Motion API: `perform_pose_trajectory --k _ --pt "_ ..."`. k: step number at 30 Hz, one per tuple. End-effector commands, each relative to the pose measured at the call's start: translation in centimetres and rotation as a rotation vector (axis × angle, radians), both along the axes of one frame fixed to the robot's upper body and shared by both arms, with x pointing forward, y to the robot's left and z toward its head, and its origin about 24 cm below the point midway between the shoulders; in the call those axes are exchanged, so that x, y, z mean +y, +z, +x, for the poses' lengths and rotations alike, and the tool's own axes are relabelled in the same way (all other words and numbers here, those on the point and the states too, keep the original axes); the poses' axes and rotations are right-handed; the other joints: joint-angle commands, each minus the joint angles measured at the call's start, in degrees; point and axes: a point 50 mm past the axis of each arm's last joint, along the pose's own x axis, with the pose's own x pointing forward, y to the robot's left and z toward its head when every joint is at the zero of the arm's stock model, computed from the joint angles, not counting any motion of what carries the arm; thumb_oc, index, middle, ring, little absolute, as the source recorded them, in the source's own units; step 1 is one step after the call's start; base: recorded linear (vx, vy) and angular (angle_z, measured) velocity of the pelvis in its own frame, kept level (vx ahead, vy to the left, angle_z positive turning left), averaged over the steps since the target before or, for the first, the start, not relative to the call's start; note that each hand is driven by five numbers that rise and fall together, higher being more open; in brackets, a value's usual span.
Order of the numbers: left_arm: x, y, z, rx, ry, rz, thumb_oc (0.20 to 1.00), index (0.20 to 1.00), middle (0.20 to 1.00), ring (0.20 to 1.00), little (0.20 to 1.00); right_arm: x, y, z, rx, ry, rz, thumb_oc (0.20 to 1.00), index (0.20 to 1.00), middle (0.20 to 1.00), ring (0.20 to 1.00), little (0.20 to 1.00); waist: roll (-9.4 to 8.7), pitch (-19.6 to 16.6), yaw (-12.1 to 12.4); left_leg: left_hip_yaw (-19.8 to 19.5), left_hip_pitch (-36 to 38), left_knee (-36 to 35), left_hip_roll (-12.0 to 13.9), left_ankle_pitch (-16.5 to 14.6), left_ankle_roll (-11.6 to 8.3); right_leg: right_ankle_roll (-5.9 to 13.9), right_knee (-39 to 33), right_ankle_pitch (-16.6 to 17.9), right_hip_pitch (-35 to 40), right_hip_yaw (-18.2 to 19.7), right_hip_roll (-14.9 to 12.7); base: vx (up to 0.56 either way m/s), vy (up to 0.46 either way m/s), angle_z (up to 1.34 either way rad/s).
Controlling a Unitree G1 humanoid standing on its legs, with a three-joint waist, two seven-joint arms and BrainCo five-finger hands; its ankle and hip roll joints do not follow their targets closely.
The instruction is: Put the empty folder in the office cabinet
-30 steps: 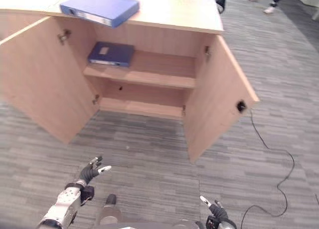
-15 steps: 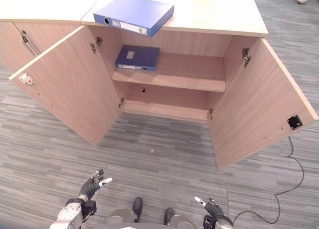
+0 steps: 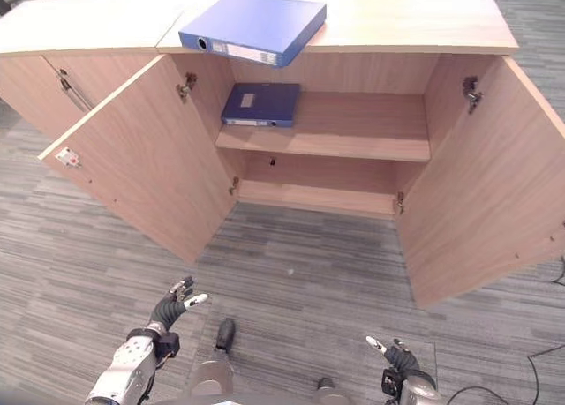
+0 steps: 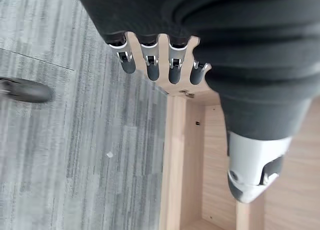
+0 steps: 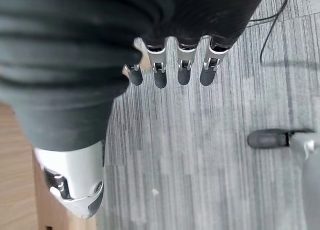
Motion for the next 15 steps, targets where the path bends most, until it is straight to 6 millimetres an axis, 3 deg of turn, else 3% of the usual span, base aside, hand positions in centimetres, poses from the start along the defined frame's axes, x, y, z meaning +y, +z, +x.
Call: perform_pose_trajectory --k 1,3,5,7,8,9,10,11,12,14,15 --pt "0.7 1.9 1.6 -0.116 -0.018 0.042 1.000 1.000 1.000 1.000 1.000 0.0 -0.2 -0.5 0.018 0.021 -0.005 1.000 1.000 1.000 1.000 1.000 -0.48 -1.1 1.1 1.4 -3.8 1.8 1.3 3.0 -2.06 2.67 4.4 -5.6 -0.3 4.7 -4.7 0.18 0.374 -0.19" --pt "0.6 1.9 1.6 -0.116 -0.037 0.048 1.000 1.000 1.000 1.000 1.000 0.5 -0.4 -0.7 0.018 0.015 0.007 1.000 1.000 1.000 1.000 1.000 -0.98 -1.6 1.3 1.5 -4.2 2.7 1.1 4.1 -2.26 3.88 4.8 -4.8 -0.2 4.8 -6.4 0.17 0.436 0.04" --pt "1.4 2.4 2.3 -0.126 -0.061 0.097 1.000 1.000 1.000 1.000 1.000 2.1 -0.9 -0.4 0.012 0.000 0.057 1.000 1.000 1.000 1.000 1.000 -3.51 -2.3 1.4 2.8 -5.2 8.4 -1.9 1.5 -0.79 6.36 6.3 -0.6 -2.0 6.1 -10.2 0.14 0.511 0.21" --pt "1.7 2.7 2.4 -0.135 -0.062 0.106 1.000 1.000 1.000 1.000 1.000 2.5 -1.0 -0.2 0.004 0.004 0.071 1.000 1.000 1.000 1.000 1.000 -4.08 -2.2 1.5 3.6 -5.3 9.4 -2.5 0.3 0.08 6.76 7.4 0.8 -3.4 6.2 -11.0 0.01 0.250 0.05" --pt "2.0 3.0 2.5 -0.144 -0.057 0.113 1.000 1.000 1.000 1.000 1.000 2.7 -0.9 0.2 -0.011 0.004 0.073 1.000 1.000 1.000 1.000 1.000 -4.52 -2.1 1.7 4.2 -5.1 9.8 -2.9 -0.5 0.68 7.25 8.3 2.9 -4.4 6.3 -11.7 0.00 0.373 0.05" --pt "2.5 3.3 2.7 -0.152 -0.050 0.125 1.000 1.000 1.000 1.000 1.000 3.2 -0.8 1.0 -0.031 0.011 0.086 1.000 1.000 1.000 1.000 1.000 -5.16 -1.9 2.2 5.1 -4.7 10.1 -4.0 -1.6 1.98 7.60 10.6 7.5 -6.8 6.1 -12.8 0.01 0.296 -0.19" --pt "2.5 3.3 2.7 -0.152 -0.049 0.126 1.000 1.000 1.000 1.000 1.000 3.3 -0.8 1.1 -0.032 0.011 0.086 1.000 1.000 1.000 1.000 1.000 -5.24 -2.0 2.3 5.2 -4.7 10.1 -4.0 -1.6 2.03 7.66 10.6 7.6 -7.0 6.3 -12.9 0.01 0.365 -0.42" --pt "3.1 3.4 2.6 -0.152 -0.037 0.140 1.000 1.000 1.000 1.000 1.000 3.3 -0.5 1.8 -0.053 0.016 0.083 1.000 1.000 1.000 1.000 1.000 -5.17 -1.3 2.7 6.2 -3.5 9.6 -4.7 -2.3 3.32 7.36 14.3 12.2 -9.5 5.1 -13.9 -0.01 0.188 -0.54" --pt "3.1 3.4 2.6 -0.152 -0.037 0.140 1.000 1.000 1.000 1.000 1.000 3.3 -0.5 1.8 -0.053 0.016 0.083 1.000 1.000 1.000 1.000 1.000 -5.19 -1.3 2.8 6.3 -3.5 9.6 -4.7 -2.3 3.33 7.37 14.3 12.2 -9.5 5.2 -13.9 -0.02 0.280 -0.46" --pt "3.6 3.6 2.5 -0.150 -0.027 0.147 1.000 1.000 1.000 1.000 1.000 3.3 -0.2 2.5 -0.077 0.010 0.080 1.000 1.000 1.000 1.000 1.000 -3.84 -0.6 3.7 8.0 -1.7 8.7 -4.7 -3.4 4.77 6.37 18.6 11.8 -11.1 -2.7 -15.2 0.03 0.320 -0.39" --pt "3.5 3.5 2.4 -0.146 -0.031 0.142 1.000 1.000 1.000 1.000 1.000 3.4 -0.2 2.4 -0.078 0.001 0.086 1.000 1.000 1.000 1.000 1.000 -3.73 -0.2 3.2 8.3 -0.2 8.3 -5.6 -4.1 5.37 5.85 20.3 10.4 -12.0 -3.6 -13.9 0.11 0.343 -0.40"
